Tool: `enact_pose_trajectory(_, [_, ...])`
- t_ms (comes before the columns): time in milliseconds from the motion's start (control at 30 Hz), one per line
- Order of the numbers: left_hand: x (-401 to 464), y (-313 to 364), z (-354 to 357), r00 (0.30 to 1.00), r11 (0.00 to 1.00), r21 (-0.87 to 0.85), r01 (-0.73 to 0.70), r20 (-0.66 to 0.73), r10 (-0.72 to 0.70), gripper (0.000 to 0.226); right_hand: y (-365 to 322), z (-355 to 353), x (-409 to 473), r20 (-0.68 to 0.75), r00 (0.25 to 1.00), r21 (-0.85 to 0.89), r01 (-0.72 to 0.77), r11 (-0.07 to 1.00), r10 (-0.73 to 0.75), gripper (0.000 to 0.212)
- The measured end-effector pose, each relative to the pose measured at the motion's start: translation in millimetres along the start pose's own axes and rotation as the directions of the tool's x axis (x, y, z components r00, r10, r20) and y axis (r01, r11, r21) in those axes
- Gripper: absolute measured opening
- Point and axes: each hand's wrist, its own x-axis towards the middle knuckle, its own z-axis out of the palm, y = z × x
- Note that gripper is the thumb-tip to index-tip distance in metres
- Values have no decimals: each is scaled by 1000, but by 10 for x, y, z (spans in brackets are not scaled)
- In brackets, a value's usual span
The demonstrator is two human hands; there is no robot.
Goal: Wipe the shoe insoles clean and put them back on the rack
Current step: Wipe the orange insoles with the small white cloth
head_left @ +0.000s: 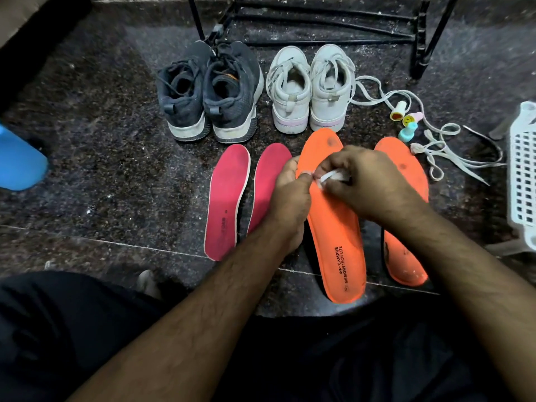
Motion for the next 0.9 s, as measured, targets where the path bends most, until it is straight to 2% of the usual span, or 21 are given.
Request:
enact_pose_trajectory(133, [16, 0, -20, 1000, 999, 46, -11, -27, 12, 31, 183, -81, 41, -190, 962, -65, -211, 975, 196, 19])
enact_pose_trajectory(167, [24, -1, -24, 999, 999, 47, -17, -37, 18, 31, 159, -84, 15, -170, 968, -48, -193, 980, 182, 19])
enact_pose_trajectory(233, [49, -13, -37, 997, 999, 48, -27, -66, 30, 28, 7, -39, -59, -15, 998, 25, -65, 998, 65, 21])
enact_pose_trajectory(300, [74, -37, -51, 996, 998, 44, -33, -85, 37, 25, -103, 40, -109, 169, 985, 99, 18, 995, -35, 22])
enact_pose_trajectory(333, [83, -47, -57, 995, 998, 46, -31, -90, 35, 23, -102, 57, -106, 209, 977, 100, 15, 995, -36, 23])
enact_pose_trajectory(400, [86, -50, -63, 995, 999, 38, -22, -95, 26, 20, -4, 31, -47, 154, 986, 41, -72, 997, 65, 22])
enact_pose_trajectory(500, [91, -38, -76, 996, 1000, 11, -21, -90, 22, 18, 138, -74, -14, -43, 968, -25, -247, 969, 246, 15])
enact_pose_trajectory(567, [102, -36, -86, 996, 1000, 1, -11, -89, 11, 16, 71, -57, -47, 24, 982, 13, -189, 982, 189, 15])
enact_pose_trajectory(633, [96, -49, -77, 997, 1000, 8, 11, -75, -11, 15, -58, 27, -90, 196, 979, 68, -67, 995, 52, 20])
enact_pose_trajectory(700, [78, -48, -53, 998, 998, 35, 44, -46, -43, 14, -71, 85, -85, 249, 968, 67, -47, 997, 28, 26])
enact_pose_trajectory(833, [40, -24, -39, 996, 994, 72, 87, -8, -87, 21, 112, 34, 11, -2, 978, -76, -207, 975, 208, 13])
enact_pose_trajectory(867, [36, -23, -42, 996, 993, 81, 86, -13, -85, 23, 106, 24, 6, -21, 974, -88, -227, 970, 226, 11])
enact_pose_trajectory(900, [34, -20, -43, 997, 993, 91, 77, -19, -76, 23, 67, 27, -9, 19, 977, -67, -212, 975, 213, 11])
